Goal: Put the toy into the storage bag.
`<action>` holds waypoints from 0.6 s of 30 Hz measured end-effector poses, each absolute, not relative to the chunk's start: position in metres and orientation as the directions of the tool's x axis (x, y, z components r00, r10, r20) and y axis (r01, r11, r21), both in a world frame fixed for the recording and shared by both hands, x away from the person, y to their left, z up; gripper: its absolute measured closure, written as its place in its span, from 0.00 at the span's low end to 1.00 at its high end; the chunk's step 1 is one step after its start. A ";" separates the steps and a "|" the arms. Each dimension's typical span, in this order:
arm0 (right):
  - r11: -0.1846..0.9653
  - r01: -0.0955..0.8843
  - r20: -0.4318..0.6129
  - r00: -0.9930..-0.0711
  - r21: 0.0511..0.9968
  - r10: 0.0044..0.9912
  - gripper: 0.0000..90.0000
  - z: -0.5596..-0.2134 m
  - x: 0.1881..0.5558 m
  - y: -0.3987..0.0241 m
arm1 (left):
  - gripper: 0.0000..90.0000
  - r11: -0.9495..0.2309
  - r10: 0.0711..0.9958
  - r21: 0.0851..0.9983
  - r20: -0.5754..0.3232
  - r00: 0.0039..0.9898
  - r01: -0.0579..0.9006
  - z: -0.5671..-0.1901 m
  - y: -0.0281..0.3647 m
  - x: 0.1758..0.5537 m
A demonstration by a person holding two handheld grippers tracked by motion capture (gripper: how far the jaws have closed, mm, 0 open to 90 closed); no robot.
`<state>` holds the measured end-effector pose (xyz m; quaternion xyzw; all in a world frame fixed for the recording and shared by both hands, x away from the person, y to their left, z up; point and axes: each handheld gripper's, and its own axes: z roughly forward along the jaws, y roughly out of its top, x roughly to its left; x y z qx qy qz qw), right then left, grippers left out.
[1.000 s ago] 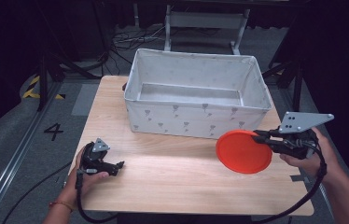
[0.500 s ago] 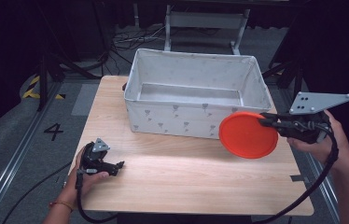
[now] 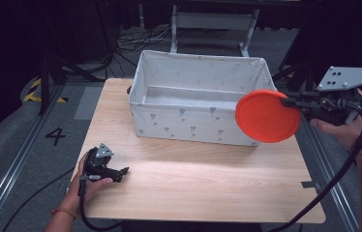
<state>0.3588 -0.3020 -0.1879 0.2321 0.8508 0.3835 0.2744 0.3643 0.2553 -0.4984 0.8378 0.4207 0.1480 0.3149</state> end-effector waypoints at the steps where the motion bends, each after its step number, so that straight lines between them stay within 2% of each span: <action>1: 0.605 0.186 -0.297 -0.737 0.774 0.607 0.91 -0.186 0.362 -0.302 | 0.01 -0.447 0.798 0.652 -0.017 0.602 0.612 -0.498 0.255 0.364; 18: 0.552 0.229 -0.268 -0.687 0.802 0.675 0.91 -0.163 0.421 -0.309 | 0.01 -0.448 0.798 0.652 -0.017 0.602 0.612 -0.498 0.255 0.364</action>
